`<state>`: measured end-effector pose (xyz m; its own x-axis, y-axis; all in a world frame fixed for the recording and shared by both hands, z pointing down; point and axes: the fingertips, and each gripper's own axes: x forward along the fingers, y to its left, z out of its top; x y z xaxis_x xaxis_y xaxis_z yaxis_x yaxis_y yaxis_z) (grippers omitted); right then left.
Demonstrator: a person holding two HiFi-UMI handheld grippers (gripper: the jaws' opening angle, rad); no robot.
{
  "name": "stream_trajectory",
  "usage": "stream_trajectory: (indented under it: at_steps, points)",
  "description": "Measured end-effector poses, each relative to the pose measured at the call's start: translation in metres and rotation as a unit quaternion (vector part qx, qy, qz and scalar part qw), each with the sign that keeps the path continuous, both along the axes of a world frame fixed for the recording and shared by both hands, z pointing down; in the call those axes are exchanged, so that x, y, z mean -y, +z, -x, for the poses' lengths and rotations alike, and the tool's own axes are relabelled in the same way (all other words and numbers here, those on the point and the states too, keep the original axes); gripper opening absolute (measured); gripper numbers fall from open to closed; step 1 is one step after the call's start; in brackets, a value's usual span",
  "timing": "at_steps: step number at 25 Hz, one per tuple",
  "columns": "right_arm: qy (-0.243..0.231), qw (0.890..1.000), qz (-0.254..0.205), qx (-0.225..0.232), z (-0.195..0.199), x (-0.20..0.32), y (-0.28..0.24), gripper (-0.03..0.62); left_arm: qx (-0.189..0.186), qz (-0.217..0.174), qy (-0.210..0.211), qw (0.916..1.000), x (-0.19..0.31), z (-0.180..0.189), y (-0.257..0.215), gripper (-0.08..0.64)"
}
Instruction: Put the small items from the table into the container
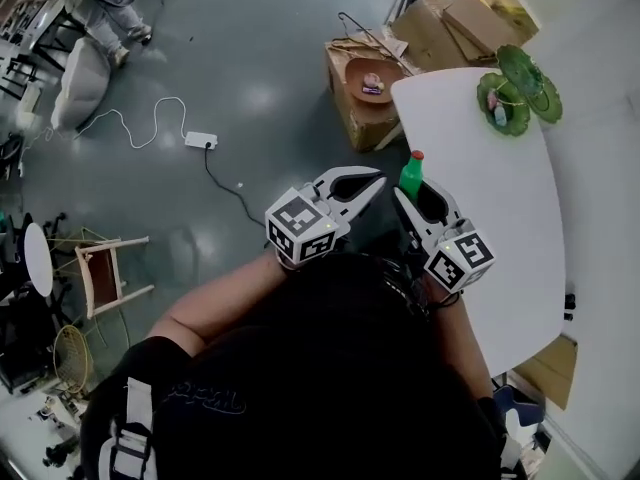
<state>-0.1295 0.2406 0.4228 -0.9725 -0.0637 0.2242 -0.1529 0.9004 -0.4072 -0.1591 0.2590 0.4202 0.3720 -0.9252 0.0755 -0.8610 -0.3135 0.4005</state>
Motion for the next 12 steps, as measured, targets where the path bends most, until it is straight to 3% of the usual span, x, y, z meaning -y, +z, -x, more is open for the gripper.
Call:
stream_trajectory:
  at_steps: [7,12]
  points:
    - [-0.05,0.999,0.019,0.004,0.047,0.019,0.02,0.172,0.007,0.014,-0.055,0.9983,0.016,0.05,0.015,0.005]
    - [-0.061,0.998,0.014,0.026,0.061,0.076,0.019,0.172,0.026,0.017,-0.07,0.9971,0.066,0.062,0.019,0.005]
